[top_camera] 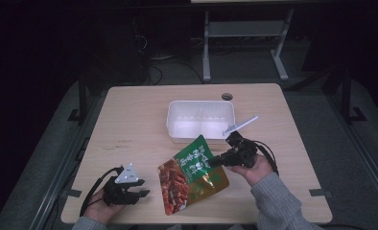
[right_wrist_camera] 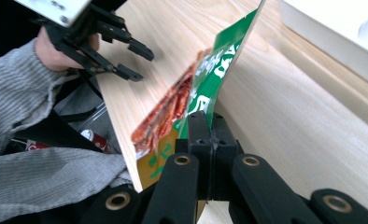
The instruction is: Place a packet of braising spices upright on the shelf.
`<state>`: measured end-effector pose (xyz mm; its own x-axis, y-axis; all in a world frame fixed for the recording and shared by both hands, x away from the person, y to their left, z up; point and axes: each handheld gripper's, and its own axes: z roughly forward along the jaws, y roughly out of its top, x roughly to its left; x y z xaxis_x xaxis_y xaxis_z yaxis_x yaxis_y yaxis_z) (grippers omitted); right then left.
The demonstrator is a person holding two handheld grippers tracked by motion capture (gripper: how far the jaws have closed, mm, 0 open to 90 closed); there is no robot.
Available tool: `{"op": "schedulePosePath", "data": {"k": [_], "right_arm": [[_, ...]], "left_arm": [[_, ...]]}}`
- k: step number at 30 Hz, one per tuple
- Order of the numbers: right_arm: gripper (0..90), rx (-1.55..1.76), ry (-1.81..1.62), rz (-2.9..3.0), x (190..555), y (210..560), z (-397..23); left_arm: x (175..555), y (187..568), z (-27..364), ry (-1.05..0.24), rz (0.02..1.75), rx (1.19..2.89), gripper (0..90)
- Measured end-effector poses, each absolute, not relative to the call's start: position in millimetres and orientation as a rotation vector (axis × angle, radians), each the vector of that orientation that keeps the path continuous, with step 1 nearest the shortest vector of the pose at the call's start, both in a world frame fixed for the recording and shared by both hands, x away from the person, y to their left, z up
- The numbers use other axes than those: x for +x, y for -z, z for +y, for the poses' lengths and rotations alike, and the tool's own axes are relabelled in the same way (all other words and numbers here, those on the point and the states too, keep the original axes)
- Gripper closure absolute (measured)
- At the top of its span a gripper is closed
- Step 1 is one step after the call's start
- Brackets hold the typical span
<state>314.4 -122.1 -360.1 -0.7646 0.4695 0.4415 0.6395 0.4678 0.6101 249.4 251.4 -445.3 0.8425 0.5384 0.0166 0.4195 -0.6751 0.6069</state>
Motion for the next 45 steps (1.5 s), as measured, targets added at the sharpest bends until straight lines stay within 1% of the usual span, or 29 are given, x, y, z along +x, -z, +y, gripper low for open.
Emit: {"op": "schedulePosePath", "data": {"k": [1,4,6,10,11,12,13,18,33,45], "right_arm": [[90.0,-0.949,1.176,-2.514,315.6,350.1,-122.0],[90.0,-0.933,1.181,-2.524,316.5,341.9,-122.3],[90.0,-0.911,1.168,-2.546,318.2,327.1,-121.9],[90.0,-0.882,1.165,-2.559,319.0,314.0,-121.0],[90.0,-0.863,1.156,-2.582,318.9,301.7,-119.7],[90.0,-0.863,1.156,-2.582,318.9,301.7,-119.7],[90.0,-0.848,1.142,-2.605,318.8,290.3,-118.6],[90.0,-0.823,1.106,-2.674,318.0,267.8,-114.7],[90.0,-0.875,1.096,-2.726,326.7,237.7,-119.7],[90.0,-0.910,1.126,-2.765,344.7,202.0,-111.5]], "left_arm": [[249.7,445.3,252.1,-0.260,0.700,2.408,56.4],[249.8,445.5,252.4,-0.262,0.702,2.407,55.8],[250.0,445.7,252.4,-0.263,0.703,2.408,55.4],[250.0,445.4,252.3,-0.263,0.704,2.406,54.6],[250.0,445.2,252.1,-0.265,0.703,2.407,54.5],[250.0,445.2,252.1,-0.265,0.703,2.407,54.4],[249.9,445.2,252.1,-0.267,0.703,2.408,54.3],[250.3,445.4,253.0,-0.271,0.705,2.409,53.8],[251.0,445.3,254.2,-0.278,0.714,2.408,53.3],[251.1,444.2,255.7,-0.287,0.715,2.402,52.8]]}}
